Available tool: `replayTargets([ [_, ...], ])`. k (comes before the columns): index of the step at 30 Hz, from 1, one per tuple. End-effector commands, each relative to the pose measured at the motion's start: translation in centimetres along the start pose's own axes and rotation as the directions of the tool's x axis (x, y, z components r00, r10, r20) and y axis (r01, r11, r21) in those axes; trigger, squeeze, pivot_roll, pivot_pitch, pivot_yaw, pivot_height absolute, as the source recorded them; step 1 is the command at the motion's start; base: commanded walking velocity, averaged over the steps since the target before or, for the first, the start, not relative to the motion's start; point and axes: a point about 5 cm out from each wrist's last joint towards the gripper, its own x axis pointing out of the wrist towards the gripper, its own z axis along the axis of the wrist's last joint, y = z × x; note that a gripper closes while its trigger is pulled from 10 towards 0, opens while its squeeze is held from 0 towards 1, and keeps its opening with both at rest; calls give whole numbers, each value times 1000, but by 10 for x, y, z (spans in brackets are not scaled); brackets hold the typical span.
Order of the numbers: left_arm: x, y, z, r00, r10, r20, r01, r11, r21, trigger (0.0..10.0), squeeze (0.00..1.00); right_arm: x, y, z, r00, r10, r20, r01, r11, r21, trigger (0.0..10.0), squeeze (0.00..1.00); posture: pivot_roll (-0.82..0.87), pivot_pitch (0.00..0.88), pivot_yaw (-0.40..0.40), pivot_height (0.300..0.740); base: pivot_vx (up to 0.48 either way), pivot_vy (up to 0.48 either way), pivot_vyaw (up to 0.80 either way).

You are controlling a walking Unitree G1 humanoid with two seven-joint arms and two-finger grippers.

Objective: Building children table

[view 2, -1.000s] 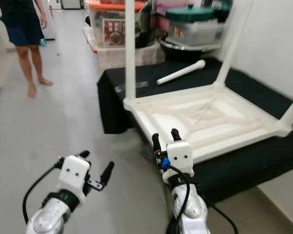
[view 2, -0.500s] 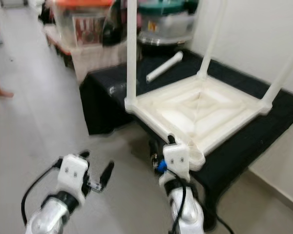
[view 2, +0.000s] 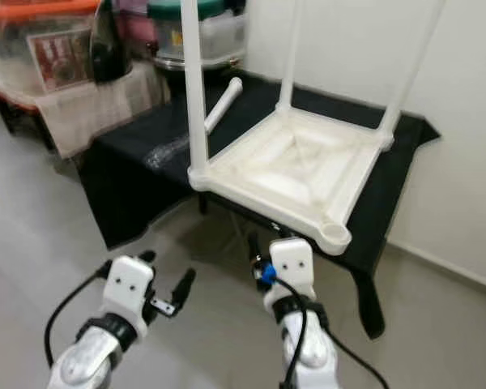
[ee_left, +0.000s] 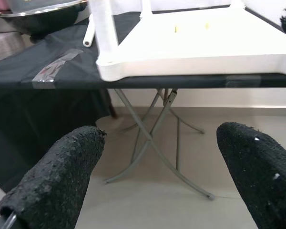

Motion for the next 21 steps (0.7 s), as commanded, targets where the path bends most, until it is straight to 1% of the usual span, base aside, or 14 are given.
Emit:
replayTargets([
  [1, -1, 3, -4, 1000, 1, -20, -1, 1000, -2, 10000, 0, 0, 5, -1, 1000, 9, -9, -9, 1000, 29, 10000, 0, 98, 1, -76, 740, 0, 480, -788],
  [21, 0, 4, -5, 1000, -6, -28, 6, 1000, -2, 10000, 0, 1, 7, -1, 1000, 18, -15, -18, 999, 32, 10000, 0, 100, 3, -76, 740, 0, 480, -783],
])
